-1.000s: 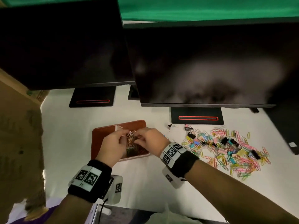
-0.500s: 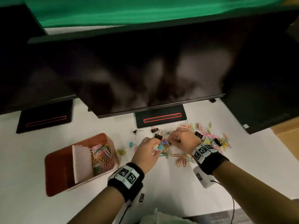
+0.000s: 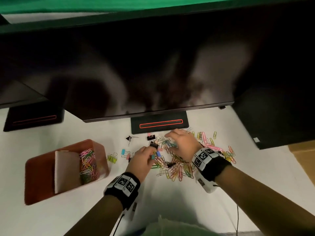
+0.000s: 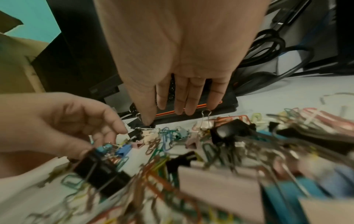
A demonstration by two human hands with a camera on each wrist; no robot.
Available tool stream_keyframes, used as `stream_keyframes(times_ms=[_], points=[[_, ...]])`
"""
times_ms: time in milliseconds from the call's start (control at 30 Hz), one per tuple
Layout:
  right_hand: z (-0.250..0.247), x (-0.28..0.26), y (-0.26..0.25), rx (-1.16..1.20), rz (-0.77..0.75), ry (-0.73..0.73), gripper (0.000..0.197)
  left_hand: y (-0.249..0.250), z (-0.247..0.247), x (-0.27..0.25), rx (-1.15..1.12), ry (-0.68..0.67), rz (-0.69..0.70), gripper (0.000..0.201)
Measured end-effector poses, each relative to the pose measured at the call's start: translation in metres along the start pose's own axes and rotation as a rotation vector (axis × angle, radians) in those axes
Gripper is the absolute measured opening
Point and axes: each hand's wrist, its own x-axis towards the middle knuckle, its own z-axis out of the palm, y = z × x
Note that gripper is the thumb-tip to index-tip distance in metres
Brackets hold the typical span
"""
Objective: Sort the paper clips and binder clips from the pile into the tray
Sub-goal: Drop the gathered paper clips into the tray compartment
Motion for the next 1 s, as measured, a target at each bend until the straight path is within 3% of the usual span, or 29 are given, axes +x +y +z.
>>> stream_keyframes(times_ms=[167, 333, 500, 633, 900, 1000], points=[[0.001, 0.022, -0.004, -0.131, -0.012, -0.18, 0.064, -0.006, -0.014, -0.01, -0.094, 0.151, -0.096, 0.033], [0.006, 0.019, -0.002, -0.034, 0.027, -0.198, 0.057, -0.019, -0.017, -0.015, 0.067, 0.207, -0.071, 0.036], [0.009, 0.012, 0.002, 0.021, 0.061, -0.182, 0.038, -0.007, -0.003, -0.009, 0.252, 0.15, 0.046, 0.021], [0.01, 0.011, 0.003, 0.057, 0.108, -0.184, 0.03, -0.007, 0.011, -0.002, 0.309, 0.076, 0.03, 0.026], [0.004, 0.021, -0.003, 0.047, 0.178, -0.3, 0.026, -0.011, 0.012, 0.007, 0.315, 0.043, 0.0, 0.016], [0.007, 0.019, -0.002, 0.05, 0.164, -0.272, 0.021, -0.011, 0.008, 0.011, 0.353, -0.01, 0.003, 0.014]])
